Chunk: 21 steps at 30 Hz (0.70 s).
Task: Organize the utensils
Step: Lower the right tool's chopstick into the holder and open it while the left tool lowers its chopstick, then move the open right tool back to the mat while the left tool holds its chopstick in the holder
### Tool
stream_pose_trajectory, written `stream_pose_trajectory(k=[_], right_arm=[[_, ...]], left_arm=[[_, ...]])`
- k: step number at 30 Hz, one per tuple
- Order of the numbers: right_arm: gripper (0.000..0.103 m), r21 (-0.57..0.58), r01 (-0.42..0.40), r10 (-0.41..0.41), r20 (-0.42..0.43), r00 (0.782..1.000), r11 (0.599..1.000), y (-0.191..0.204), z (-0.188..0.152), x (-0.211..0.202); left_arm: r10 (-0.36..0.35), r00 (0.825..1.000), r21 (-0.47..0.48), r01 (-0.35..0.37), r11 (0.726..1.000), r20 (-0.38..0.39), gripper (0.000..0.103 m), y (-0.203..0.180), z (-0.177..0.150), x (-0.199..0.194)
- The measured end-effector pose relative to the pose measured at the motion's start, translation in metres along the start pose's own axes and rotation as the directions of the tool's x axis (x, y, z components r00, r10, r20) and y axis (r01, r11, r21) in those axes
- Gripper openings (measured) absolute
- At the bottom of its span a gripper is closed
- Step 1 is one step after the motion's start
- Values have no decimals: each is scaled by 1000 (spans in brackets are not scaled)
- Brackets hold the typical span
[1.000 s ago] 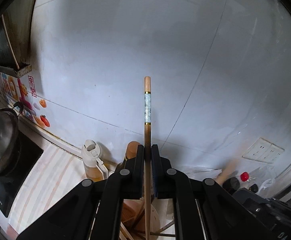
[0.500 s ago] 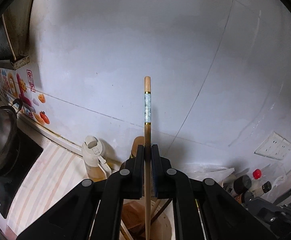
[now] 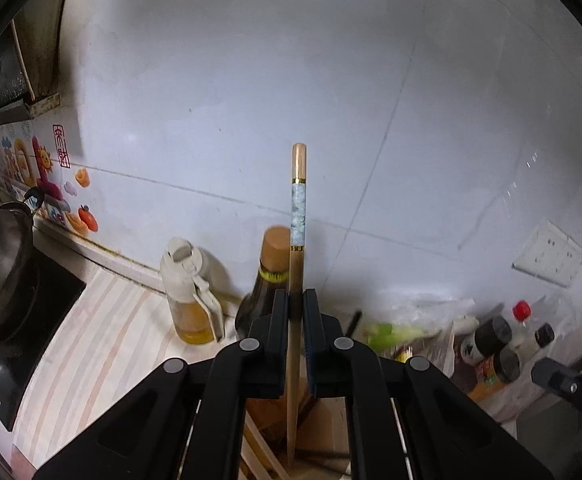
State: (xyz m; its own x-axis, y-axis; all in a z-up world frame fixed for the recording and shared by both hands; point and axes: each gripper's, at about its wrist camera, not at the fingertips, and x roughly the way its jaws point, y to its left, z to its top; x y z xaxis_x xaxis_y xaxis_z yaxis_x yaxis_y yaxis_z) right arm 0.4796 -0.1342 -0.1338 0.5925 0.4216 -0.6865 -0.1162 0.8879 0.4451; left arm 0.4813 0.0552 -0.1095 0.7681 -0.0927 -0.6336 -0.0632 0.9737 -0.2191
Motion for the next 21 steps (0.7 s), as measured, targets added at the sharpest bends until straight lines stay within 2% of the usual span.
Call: stream_pose_trajectory(k=[4,7,9,12,15,17,21], right_arm=[[0,50,26,-23,-52,998,998,-20,-9,6],[2,136,75,-57,-131,990,988,-47,-26,28],[4,214,136,-91,-208,974,967,-70,-46,57],[4,311,189,-89,-310,946,931,-100,-76,101],[4,342,253,-112,-382,917,905,-119,-104,145],[4,336,292,-145,-401,905,896,-124,-115,169],[26,272,360,-228,-417,880,893,-120,-122,197]], left_arm=[[-1,1000,19,2,1000,-4,5,-4,-9,-8],[5,1000,39,-5,999,-6,5,-9,-16,-13],[15,1000,46,-15,999,-7,5,-9,-19,-14],[35,999,54,-34,998,-11,5,-8,-25,-15],[62,998,68,-60,996,-22,5,-8,-30,-12],[80,996,78,-77,994,-28,5,-8,-34,-10],[114,993,93,-111,989,-27,5,-9,-38,-7]])
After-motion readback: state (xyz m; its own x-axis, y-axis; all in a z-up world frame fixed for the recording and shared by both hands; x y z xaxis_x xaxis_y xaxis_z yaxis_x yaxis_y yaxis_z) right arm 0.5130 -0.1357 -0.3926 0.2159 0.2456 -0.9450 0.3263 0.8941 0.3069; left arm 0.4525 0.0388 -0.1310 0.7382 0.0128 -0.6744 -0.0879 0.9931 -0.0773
